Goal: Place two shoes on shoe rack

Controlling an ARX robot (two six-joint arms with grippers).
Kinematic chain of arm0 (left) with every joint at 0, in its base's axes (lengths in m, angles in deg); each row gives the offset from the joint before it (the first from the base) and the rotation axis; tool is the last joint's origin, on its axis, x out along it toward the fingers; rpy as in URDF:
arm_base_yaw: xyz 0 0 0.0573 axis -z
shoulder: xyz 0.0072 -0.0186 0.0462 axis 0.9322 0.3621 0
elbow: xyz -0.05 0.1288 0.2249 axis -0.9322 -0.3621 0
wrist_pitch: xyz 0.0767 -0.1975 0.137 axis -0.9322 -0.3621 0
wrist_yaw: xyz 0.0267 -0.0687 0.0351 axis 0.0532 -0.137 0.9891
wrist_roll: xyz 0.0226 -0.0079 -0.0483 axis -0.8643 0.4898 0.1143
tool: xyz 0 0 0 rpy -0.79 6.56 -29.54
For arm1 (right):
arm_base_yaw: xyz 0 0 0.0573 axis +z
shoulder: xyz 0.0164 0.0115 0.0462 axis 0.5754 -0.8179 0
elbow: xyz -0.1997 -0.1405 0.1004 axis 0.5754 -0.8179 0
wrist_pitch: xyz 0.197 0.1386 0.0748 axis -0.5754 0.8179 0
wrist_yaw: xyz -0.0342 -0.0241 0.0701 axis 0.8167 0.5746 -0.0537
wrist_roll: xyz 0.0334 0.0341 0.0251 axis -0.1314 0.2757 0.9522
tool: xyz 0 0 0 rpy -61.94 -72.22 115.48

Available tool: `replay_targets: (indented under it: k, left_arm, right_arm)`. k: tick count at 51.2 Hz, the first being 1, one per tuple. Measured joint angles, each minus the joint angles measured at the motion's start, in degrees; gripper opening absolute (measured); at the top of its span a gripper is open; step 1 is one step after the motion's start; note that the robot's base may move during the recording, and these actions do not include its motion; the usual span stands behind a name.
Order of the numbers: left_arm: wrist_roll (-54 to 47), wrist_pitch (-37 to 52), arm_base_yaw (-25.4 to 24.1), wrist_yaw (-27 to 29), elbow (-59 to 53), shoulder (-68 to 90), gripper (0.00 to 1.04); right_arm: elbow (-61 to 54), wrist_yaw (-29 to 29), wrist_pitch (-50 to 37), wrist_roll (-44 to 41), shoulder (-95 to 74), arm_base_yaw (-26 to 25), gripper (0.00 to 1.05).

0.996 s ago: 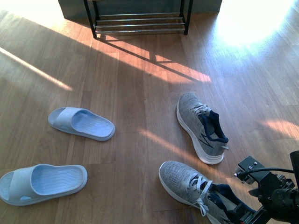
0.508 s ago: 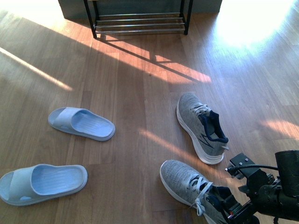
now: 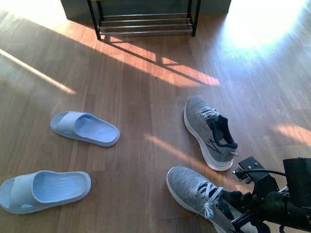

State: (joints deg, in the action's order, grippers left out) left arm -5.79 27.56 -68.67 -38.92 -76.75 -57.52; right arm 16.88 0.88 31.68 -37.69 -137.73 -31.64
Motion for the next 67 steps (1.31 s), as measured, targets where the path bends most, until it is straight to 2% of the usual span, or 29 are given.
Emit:
replay_targets:
  k: [15, 27, 33, 42, 54, 58, 67]
  left_arm:
    - [0.0, 0.0, 0.0, 0.0, 0.0, 0.0, 0.95]
    - [0.0, 0.0, 0.0, 0.0, 0.0, 0.0, 0.95]
    - [0.0, 0.0, 0.0, 0.0, 0.0, 0.0, 0.95]
    - [0.0, 0.0, 0.0, 0.0, 0.0, 0.0, 0.95]
    - [0.0, 0.0, 0.0, 0.0, 0.0, 0.0, 0.95]
    - [0.0, 0.0, 0.0, 0.0, 0.0, 0.0, 0.95]
    - [0.0, 0.0, 0.0, 0.0, 0.0, 0.0, 0.95]
  right_arm:
    - [-6.8, 2.8, -5.9, 6.2, 5.5, 0.4, 0.01]
    - [-15.1, 5.4, -5.7, 12.0, 23.1, -2.4, 0.01]
    - [-20.5, 4.1, 0.5, 14.4, 39.1, -6.6, 0.01]
    - [-24.7, -0.4, 15.5, 18.5, 68.5, -13.4, 0.01]
    - [-26.4, -9.3, 33.6, 23.0, 100.3, -22.5, 0.01]
    - [-27.5, -10.8, 35.1, 23.7, 105.8, -24.3, 0.01]
    - [-28.1, -11.2, 35.2, 24.5, 108.0, -24.9, 0.01]
